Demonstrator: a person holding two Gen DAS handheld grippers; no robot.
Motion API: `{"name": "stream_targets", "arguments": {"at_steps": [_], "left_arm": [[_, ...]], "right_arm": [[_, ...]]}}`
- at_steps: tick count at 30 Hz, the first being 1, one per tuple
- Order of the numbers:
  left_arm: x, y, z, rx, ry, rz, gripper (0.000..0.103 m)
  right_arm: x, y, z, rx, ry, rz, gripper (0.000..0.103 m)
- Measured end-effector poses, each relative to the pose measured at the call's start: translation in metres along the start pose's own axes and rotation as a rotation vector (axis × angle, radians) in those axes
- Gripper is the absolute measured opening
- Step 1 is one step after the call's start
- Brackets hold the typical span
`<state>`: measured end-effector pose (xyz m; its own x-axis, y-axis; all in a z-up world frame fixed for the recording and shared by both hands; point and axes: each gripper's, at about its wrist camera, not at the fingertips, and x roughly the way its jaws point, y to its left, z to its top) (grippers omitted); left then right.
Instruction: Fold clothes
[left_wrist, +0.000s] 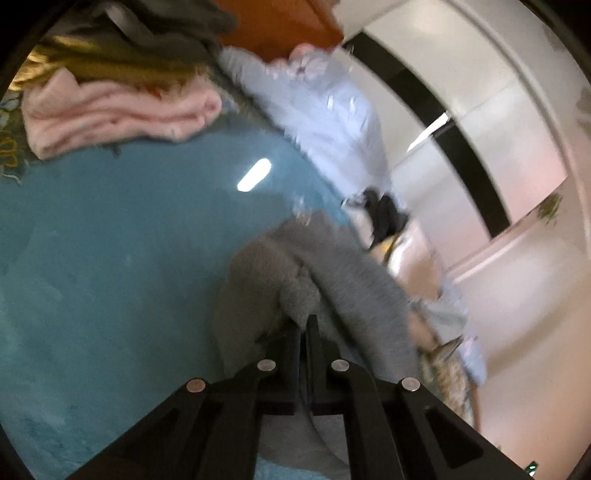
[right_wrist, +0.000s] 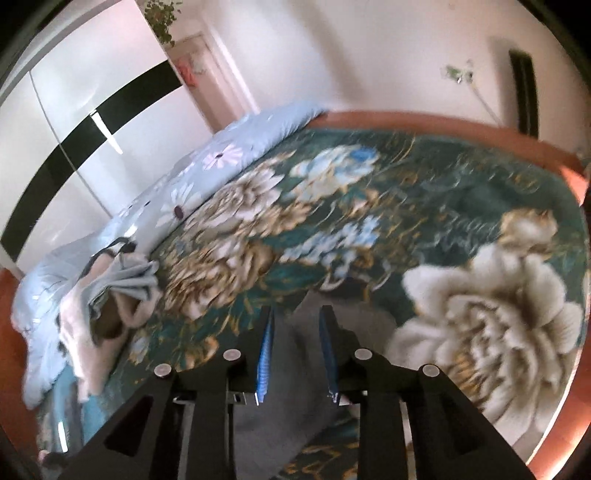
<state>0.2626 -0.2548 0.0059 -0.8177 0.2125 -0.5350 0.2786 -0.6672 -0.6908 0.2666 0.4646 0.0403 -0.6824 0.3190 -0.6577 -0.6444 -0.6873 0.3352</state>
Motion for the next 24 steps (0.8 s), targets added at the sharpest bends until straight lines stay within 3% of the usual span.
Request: {"name": "stream_targets", "arguments": {"at_steps": [2, 5, 10, 14, 18, 20, 24], "left_arm": [[-0.019, 0.007, 0.002, -0.016, -0.055, -0.025, 0.002], [-0.042, 0.031, -0.007, -0.030, -0.106, 0.009, 0.002], [-0.049, 0.096, -0.029, -0.200, -0.037, 0.038, 0.002], [-0.047, 0.105, -0.038, -0.186, 0.002, 0.036, 0.002], [-0.046, 0.101, -0.039, -0.138, 0.015, 0.028, 0.002], [-0.048, 0.102, -0.038, -0.122, 0.020, 0.024, 0.002], [-0.046, 0.101, -0.035, -0.093, 0.039, 0.006, 0.002]], "right_arm": [[0.000, 0.007, -0.002, -0.024, 0.004, 0.014, 0.026], [0.004, 0.041, -0.014, -0.105, 0.051, 0.116, 0.026], [0.012, 0.135, -0.055, -0.307, 0.161, 0.347, 0.026], [0.017, 0.223, -0.101, -0.438, 0.293, 0.546, 0.026], [0.030, 0.334, -0.169, -0.594, 0.501, 0.748, 0.026], [0.041, 0.378, -0.199, -0.630, 0.598, 0.795, 0.026], [0.077, 0.453, -0.248, -0.626, 0.732, 0.794, 0.026]]}}
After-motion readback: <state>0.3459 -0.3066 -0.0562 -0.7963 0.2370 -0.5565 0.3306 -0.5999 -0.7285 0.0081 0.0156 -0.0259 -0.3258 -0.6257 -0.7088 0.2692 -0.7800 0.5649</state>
